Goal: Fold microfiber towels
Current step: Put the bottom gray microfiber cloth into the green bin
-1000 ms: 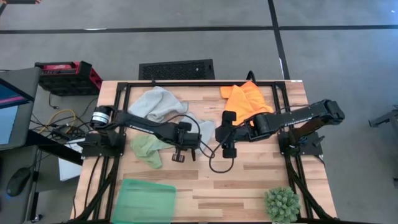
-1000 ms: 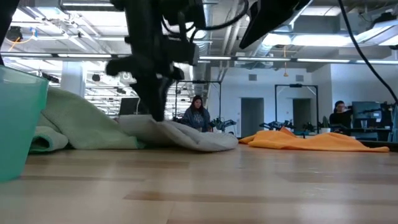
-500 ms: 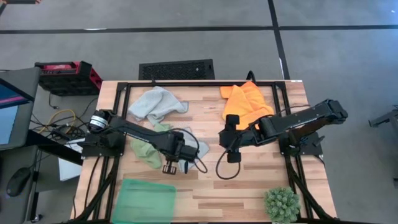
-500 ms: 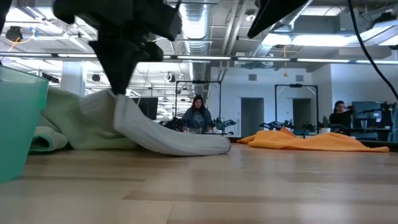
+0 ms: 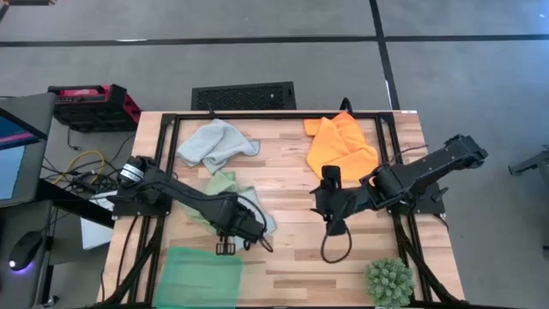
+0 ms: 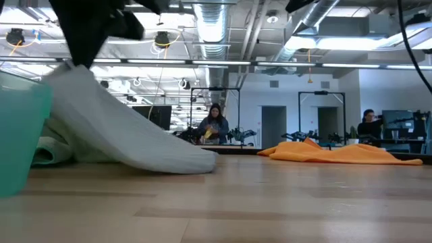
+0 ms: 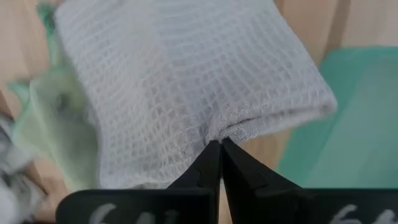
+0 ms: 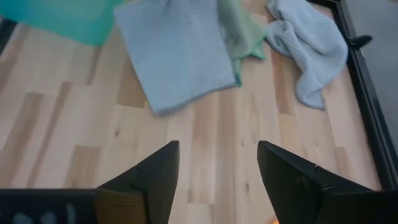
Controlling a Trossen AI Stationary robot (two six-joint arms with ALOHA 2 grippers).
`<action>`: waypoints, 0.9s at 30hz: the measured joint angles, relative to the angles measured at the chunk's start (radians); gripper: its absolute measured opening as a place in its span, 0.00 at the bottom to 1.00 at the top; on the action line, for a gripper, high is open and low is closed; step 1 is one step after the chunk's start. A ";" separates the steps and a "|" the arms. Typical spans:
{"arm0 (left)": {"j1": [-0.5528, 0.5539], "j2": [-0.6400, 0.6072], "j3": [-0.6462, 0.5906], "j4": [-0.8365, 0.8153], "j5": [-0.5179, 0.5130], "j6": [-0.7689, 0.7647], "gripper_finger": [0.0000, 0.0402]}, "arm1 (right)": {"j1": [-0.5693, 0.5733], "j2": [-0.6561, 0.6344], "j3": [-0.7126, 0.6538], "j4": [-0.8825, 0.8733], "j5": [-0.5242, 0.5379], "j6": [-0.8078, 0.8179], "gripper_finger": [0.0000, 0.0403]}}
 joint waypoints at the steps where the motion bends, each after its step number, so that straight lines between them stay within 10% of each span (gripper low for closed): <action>1: -0.012 0.000 0.008 -0.010 -0.001 -0.030 0.00 | 0.009 0.003 0.000 -0.001 0.000 0.000 0.59; 27: -0.277 0.000 0.189 -0.172 0.017 -0.601 0.00 | 0.089 0.005 0.000 -0.003 -0.001 0.001 0.59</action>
